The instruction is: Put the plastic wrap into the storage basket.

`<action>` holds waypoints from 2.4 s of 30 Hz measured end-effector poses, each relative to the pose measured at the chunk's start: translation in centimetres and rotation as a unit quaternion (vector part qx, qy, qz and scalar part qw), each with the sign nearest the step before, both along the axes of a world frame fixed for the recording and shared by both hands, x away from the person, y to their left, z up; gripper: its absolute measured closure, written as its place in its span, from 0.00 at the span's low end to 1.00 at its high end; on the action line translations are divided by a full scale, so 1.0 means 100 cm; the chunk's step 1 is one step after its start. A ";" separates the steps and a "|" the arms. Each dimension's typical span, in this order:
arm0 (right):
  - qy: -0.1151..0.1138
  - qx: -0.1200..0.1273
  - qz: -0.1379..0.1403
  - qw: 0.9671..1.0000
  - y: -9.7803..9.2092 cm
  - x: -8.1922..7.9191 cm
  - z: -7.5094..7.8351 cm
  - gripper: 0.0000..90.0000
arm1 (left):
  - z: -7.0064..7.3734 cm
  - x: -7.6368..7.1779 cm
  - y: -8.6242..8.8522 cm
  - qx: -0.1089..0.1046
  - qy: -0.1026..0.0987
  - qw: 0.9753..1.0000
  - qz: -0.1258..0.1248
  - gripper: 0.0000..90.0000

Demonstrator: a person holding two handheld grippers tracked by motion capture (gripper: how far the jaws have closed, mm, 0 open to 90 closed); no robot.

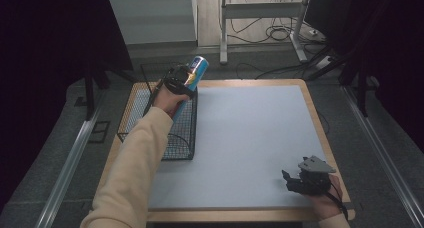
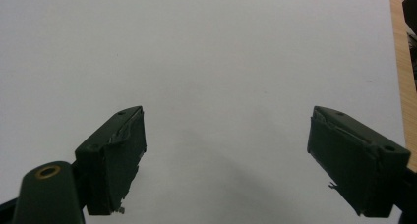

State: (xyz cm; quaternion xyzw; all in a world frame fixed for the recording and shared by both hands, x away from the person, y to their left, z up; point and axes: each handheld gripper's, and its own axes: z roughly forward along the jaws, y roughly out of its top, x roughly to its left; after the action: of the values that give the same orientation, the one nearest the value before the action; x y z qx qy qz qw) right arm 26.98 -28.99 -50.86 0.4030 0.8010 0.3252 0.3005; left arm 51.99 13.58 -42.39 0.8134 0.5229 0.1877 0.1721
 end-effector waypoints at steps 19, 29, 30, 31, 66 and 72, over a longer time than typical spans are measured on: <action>0.000 -0.001 0.002 1.000 0.002 -0.001 0.000 0.16 | -0.005 0.000 0.000 0.016 -0.001 1.000 0.007 0.33; 0.004 -0.004 0.002 1.000 0.001 0.000 -0.001 0.16 | 0.022 -0.023 -0.013 -0.014 -0.033 0.999 -0.018 0.12; 0.004 -0.004 0.001 1.000 0.001 -0.001 -0.001 0.16 | 0.026 -0.027 -0.015 -0.019 -0.040 0.999 -0.022 0.11; 0.004 -0.003 0.001 1.000 0.001 -0.001 -0.001 0.16 | 0.030 -0.031 -0.016 -0.026 -0.047 0.998 -0.026 0.11; -0.011 -0.005 -0.005 1.000 -0.002 -0.005 0.004 0.16 | 0.004 -0.205 -0.084 -0.177 -0.062 0.952 -0.243 0.21; -0.013 -0.008 -0.011 1.000 -0.004 -0.006 0.004 0.16 | -0.032 -0.225 -0.081 -0.171 -0.066 0.953 -0.242 0.21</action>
State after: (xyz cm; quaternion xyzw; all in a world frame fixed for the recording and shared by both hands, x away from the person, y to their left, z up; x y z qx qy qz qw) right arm 26.42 -29.40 -50.48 0.4054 0.7950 0.3208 0.3175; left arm 29.53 5.53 -45.63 0.8595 0.3225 0.1016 0.3833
